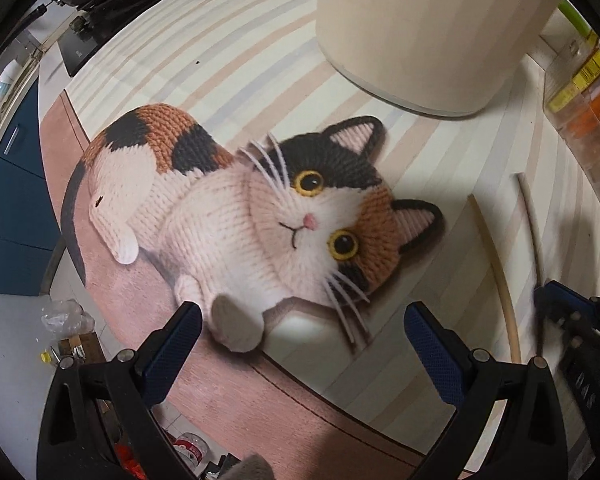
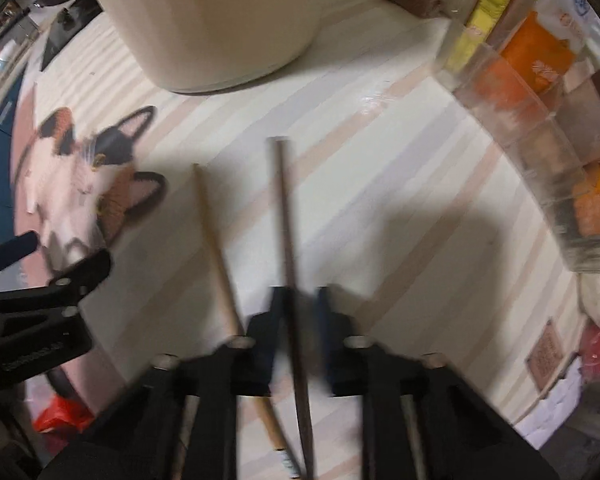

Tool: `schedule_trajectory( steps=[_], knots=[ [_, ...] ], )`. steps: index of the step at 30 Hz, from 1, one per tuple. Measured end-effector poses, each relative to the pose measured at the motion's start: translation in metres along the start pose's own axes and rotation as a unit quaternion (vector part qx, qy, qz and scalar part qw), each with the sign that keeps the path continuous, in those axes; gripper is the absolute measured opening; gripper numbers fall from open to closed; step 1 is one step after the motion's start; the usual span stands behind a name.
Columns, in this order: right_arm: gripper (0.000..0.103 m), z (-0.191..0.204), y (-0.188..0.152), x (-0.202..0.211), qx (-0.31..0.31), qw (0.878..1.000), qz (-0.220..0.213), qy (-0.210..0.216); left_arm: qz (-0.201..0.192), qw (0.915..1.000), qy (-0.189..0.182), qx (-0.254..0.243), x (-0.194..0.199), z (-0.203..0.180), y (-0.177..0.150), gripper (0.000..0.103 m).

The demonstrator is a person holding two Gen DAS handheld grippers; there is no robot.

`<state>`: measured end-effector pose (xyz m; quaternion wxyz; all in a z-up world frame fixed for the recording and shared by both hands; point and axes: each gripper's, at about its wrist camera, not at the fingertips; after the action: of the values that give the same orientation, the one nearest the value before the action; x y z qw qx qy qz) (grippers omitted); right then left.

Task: Organize utensils
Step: 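Move both grippers back down toward the last chopsticks, then grasp the last wooden chopstick with the left gripper while the right grasps the dark one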

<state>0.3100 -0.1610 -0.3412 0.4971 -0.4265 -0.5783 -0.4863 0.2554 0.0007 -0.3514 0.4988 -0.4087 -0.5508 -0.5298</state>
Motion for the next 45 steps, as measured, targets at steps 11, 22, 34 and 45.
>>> schedule_trajectory(
  steps=[11,22,34,45],
  knots=[
    [0.006,-0.094,-0.028,0.002,-0.162,0.987,0.012,-0.008,0.003,0.9977,-0.064,-0.024,0.014,-0.073,-0.004,0.102],
    [0.006,-0.143,-0.061,0.01,-0.225,0.974,0.017,0.0,-0.024,0.9951,-0.038,-0.088,0.011,-0.13,-0.002,0.018],
    [0.006,-0.108,-0.076,0.007,-0.194,0.979,0.041,0.043,-0.011,0.9884,-0.044,-0.145,0.022,-0.108,-0.035,0.005],
    [0.014,-0.11,-0.028,-0.012,-0.177,0.978,0.09,0.059,0.03,0.9858,-0.098,-0.133,0.011,-0.08,-0.001,0.012]
  ],
)
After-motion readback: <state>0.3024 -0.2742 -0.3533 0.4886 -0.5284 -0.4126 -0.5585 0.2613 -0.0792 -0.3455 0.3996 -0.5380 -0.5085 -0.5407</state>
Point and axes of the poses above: each gripper's, at about its wrist camera, not at the fingertips, and x roughly against the way its jaws point, z to its left, y to its top, and after that the axes turned 4 degrees about -x, right-handed
